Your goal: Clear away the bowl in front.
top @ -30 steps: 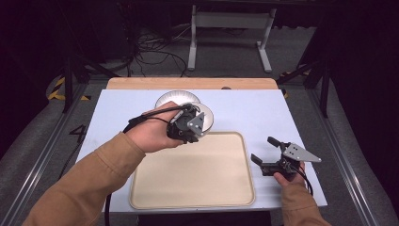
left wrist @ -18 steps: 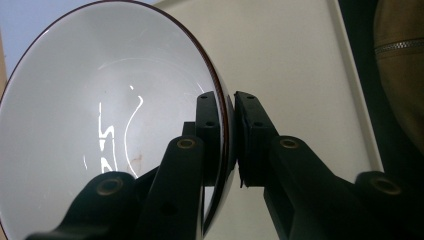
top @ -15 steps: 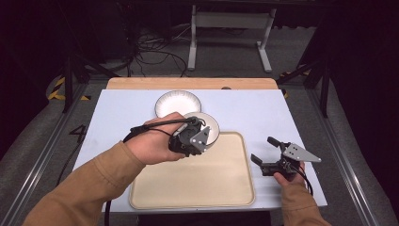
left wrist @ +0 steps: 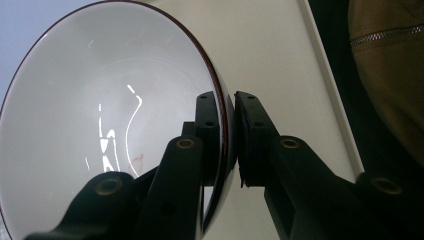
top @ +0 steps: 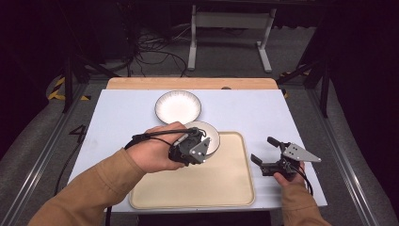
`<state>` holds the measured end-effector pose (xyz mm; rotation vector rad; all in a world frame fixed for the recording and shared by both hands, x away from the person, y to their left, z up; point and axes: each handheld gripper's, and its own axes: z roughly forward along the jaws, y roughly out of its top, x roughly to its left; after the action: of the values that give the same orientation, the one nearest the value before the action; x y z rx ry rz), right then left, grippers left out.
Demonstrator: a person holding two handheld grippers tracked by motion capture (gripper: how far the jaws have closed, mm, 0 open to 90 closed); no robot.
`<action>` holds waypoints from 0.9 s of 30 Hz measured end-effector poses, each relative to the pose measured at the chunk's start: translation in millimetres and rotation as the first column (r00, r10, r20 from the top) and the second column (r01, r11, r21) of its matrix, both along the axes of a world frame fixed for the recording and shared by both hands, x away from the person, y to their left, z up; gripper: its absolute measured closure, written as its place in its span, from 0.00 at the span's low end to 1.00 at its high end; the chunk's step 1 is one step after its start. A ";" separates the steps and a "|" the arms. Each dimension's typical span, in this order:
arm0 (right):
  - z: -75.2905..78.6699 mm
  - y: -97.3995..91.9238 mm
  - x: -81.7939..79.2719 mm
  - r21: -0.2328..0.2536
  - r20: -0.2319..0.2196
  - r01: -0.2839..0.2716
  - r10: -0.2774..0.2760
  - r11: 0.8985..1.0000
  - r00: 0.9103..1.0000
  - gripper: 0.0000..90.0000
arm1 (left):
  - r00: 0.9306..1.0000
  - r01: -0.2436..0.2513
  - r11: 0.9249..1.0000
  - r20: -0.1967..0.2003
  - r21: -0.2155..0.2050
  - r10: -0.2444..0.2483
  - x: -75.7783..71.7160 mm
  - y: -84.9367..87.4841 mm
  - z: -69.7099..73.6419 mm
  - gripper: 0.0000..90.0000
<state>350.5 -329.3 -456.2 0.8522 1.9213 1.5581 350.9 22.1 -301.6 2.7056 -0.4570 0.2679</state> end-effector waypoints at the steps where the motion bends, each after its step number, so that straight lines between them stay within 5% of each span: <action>1: 0.0 0.0 0.0 0.000 0.000 0.000 0.000 1.000 1.000 0.02 | 1.000 -0.007 1.000 -0.005 -0.003 0.007 -0.7 0.4 -2.1 0.91; 16: 0.0 0.1 0.2 0.000 0.000 -0.001 0.001 1.000 1.000 0.02 | 0.997 -0.008 1.000 -0.073 0.029 0.010 -1.3 -3.0 -44.2 0.91; 27: 0.0 0.1 0.2 0.000 0.000 -0.001 0.001 1.000 1.000 0.02 | 0.994 -0.013 0.999 -0.108 0.045 0.018 1.4 -3.8 -62.3 0.91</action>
<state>350.7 -329.2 -456.3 0.8504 1.9222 1.5586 352.4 18.3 -364.0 2.7513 -0.4154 0.1156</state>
